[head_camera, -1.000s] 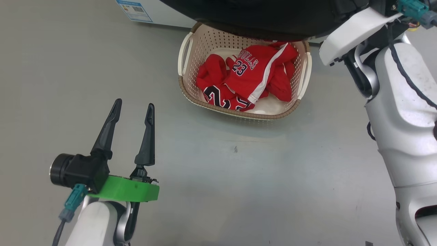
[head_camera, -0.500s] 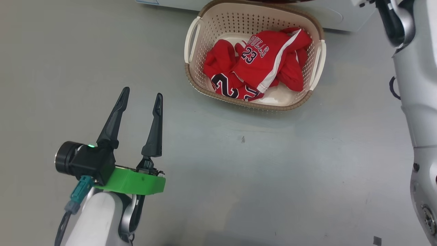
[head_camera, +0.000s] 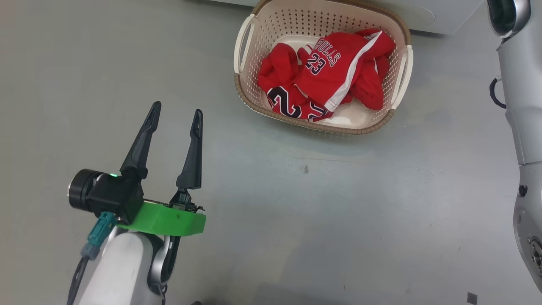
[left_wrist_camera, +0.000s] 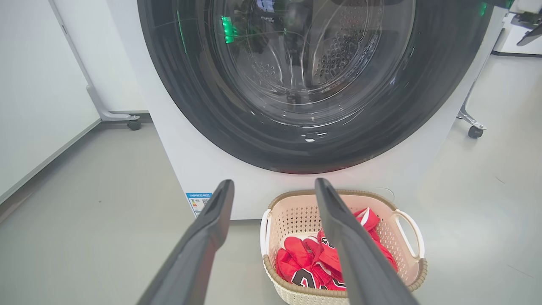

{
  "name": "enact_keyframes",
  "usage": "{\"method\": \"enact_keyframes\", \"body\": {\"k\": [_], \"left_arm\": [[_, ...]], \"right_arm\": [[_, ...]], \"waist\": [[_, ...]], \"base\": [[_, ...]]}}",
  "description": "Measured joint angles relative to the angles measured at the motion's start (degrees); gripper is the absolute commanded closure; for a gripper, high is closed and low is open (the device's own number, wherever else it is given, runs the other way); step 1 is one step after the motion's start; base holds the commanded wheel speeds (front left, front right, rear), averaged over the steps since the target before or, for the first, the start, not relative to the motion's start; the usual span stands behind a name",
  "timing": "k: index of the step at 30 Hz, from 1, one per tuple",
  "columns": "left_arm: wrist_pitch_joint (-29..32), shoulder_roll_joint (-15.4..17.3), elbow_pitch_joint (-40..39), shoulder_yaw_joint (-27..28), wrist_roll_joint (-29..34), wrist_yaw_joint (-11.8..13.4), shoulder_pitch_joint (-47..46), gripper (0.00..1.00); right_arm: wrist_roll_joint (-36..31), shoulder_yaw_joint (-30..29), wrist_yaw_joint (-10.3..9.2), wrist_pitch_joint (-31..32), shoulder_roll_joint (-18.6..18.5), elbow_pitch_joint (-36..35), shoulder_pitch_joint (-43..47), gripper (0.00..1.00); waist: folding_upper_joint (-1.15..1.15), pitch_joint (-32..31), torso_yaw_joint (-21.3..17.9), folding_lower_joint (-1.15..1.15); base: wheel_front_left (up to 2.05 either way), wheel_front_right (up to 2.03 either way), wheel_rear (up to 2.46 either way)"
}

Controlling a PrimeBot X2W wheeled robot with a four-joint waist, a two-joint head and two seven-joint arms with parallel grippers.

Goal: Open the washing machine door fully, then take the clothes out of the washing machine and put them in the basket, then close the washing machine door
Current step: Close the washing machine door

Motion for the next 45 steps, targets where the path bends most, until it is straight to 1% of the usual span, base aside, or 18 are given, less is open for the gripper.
{"method": "enact_keyframes", "body": {"k": [7, 14, 24, 35, 36, 38, 39, 40, 45], "left_arm": [[0.0, -0.1, 0.43, 0.33, 0.38, -0.04, -0.15, 0.0], [0.0, -0.12, 1.04, 1.59, 1.42, -0.01, -0.15, 0.0], [0.0, -0.09, 2.24, 2.92, 1.98, 0.03, 0.09, 0.0], [0.0, 0.38, 4.49, 3.72, 2.31, -0.05, 2.2, 0.0], [0.0, 0.49, 4.63, 3.89, 2.31, -0.05, 2.66, 0.0], [0.0, 0.82, 4.87, 4.35, 2.31, -0.04, 3.65, 0.0], [0.0, 1.01, 5.08, 4.5, 2.31, -0.04, 4.13, 0.0], [0.0, 1.19, 5.35, 4.54, 2.31, -0.04, 4.55, 0.0], [0.0, 1.31, 6.19, 4.52, 2.33, -0.02, 5.66, 0.0]], "right_arm": [[-0.16, 2.01, 0.1, -2.38, 0.35, 2.74, -0.29, 1.0], [-0.11, 3.89, 1.1, -5.86, 1.68, 4.68, 1.38, 1.0], [1.64, 5.37, 2.05, -9.05, 2.72, 4.88, 10.06, 1.0], [2.76, 4.5, 2.1, -9.5, 2.99, 0.88, 22.14, 1.0], [2.87, 4.34, 2.1, -9.5, 3.01, -0.05, 23.32, 0.89], [3.02, 3.93, 2.1, -9.5, 3.18, -1.9, 25.17, 0.45], [3.05, 3.65, 2.09, -9.5, 3.27, -2.86, 25.97, 0.15], [3.11, 3.23, 2.03, -9.5, 3.37, -3.71, 26.81, 0.0], [4.5, 1.15, 1.94, -9.5, 3.54, -6.58, 32.71, 0.0]], "waist": [[0.0, -0.28, -0.47, 0.0], [0.0, -1.68, -1.5, 0.0], [0.0, -4.85, -3.81, 0.0], [0.0, -10.06, -6.94, 0.0], [0.0, -10.64, -7.18, 0.0], [0.0, -11.78, -7.7, -0.01], [0.0, -12.32, -7.98, -0.01], [0.0, -12.86, -8.28, 0.0], [0.0, -15.53, -9.52, -0.01]], "base": [[0.0, 0.0, 0.0], [0.0, 0.0, 0.0], [0.0, 0.0, 0.0], [0.0, 0.0, 0.0], [0.0, 0.0, 0.0], [0.0, 0.0, 0.0], [0.0, 0.0, 0.0], [0.0, 0.0, 0.0], [0.0, 0.0, 0.0]]}}
